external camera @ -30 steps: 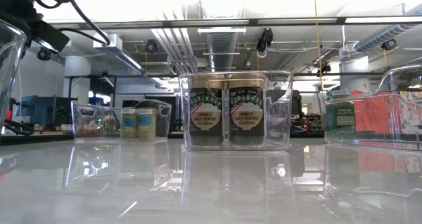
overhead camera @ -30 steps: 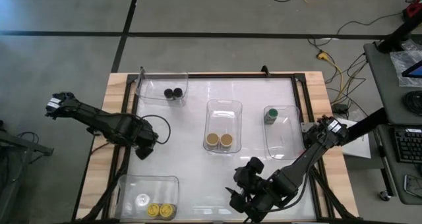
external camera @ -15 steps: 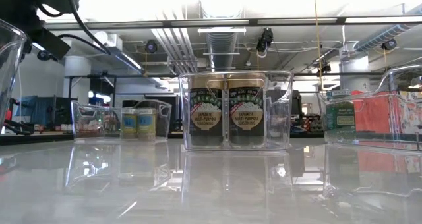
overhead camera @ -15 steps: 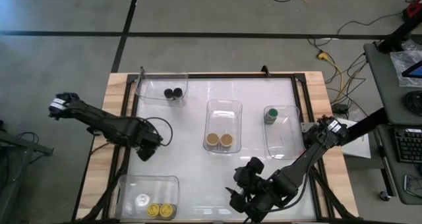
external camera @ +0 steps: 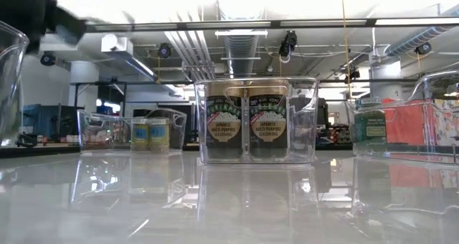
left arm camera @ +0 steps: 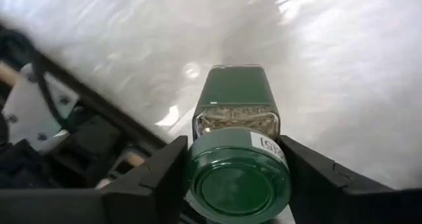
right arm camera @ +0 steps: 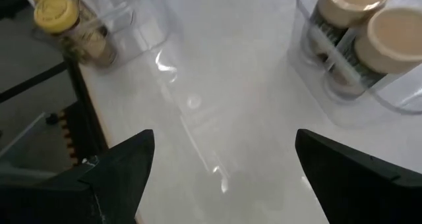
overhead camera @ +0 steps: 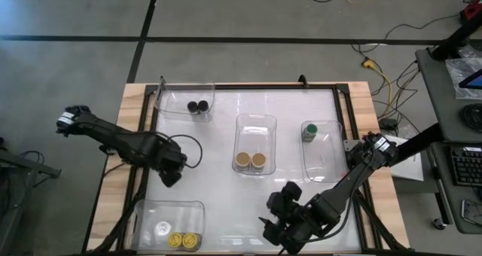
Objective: Sort spices by type
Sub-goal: Put the green seasoning bottle into the middle right transparent bin
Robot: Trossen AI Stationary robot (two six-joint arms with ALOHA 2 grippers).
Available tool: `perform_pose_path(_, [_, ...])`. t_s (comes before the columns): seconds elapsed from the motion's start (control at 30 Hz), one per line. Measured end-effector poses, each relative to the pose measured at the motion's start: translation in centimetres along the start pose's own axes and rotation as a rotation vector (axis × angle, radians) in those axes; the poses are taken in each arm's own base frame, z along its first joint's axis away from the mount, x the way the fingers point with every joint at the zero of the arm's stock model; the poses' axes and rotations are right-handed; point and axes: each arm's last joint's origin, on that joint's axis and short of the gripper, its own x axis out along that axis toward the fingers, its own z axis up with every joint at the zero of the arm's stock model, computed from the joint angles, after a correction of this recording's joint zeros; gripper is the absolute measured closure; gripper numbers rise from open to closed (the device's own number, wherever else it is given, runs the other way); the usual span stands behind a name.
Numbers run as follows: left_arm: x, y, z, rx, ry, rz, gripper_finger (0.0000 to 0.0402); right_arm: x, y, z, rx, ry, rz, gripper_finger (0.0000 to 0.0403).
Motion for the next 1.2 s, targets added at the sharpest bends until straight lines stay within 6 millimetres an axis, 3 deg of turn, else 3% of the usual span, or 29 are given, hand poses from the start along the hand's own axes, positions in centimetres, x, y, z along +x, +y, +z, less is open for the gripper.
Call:
perform_pose_path(0.27, [-8.3, -3.1, -0.3, 0.04, -0.345, -0.206, 0.0205, -0.5, -0.6, 0.0, -0.03, 0.041, -0.023, 0.0044])
perform_pose_path(0.4, [-10.6, -5.9, -0.9, 0.1, -0.475, -0.238, 0.0212, -2.0, -1.5, 0.4, -0.048, 0.051, -0.115, 0.0044])
perform_pose_path(0.63, [-9.8, -13.3, -1.0, 0.239, -0.457, -0.2, 0.0212, -4.5, -2.1, 1.5, -0.124, -0.016, -0.202, 0.0044])
perform_pose_path(0.8, [-9.5, -18.4, 0.1, 0.335, -0.443, -0.169, 0.0212, -5.1, -2.2, 2.0, -0.176, -0.049, -0.218, 0.0044])
perform_pose_path(1.03, [-7.6, -22.6, 1.9, 0.453, -0.364, -0.001, 0.0212, -6.3, -2.2, 1.4, -0.249, -0.065, -0.233, 0.0044])
perform_pose_path(1.2, [-5.6, -25.4, 3.5, 0.497, -0.324, 0.014, 0.0211, -7.5, -1.9, 0.2, -0.305, -0.064, -0.224, 0.0044])
